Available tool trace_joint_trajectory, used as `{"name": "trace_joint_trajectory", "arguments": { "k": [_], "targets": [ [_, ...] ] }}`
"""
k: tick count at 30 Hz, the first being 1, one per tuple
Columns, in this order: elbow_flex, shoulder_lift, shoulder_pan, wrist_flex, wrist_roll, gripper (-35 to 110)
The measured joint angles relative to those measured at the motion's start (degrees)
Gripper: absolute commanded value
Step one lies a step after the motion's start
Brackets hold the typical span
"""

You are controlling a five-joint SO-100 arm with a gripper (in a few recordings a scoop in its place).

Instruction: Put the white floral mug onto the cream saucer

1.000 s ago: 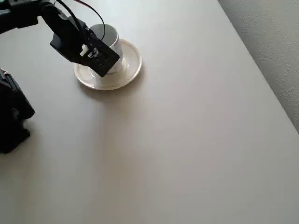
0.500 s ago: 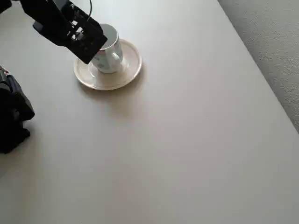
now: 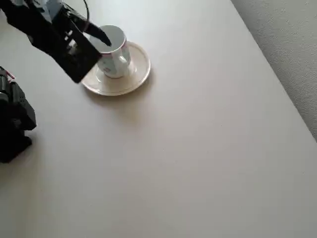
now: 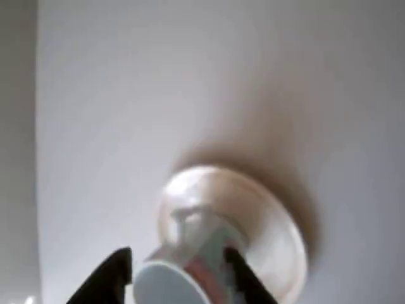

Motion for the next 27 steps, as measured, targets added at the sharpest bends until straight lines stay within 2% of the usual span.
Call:
{"name": "trace_joint_trajectory", "arguments": {
  "k": [9,12,15,21,27],
  "targets": [
    [0.09,-10.63,15.21,-11.69,-1.58,17],
    [0.0,-15.73,20.13,-15.91,-2.55,10],
    [0.18,-22.32,22.94,-19.78,-3.34,-2],
    [0.0,-36.3,27.07,-26.98,-3.52,-2],
    [4.04,-41.22,27.6,-33.13,-1.93,-2]
  ]
}}
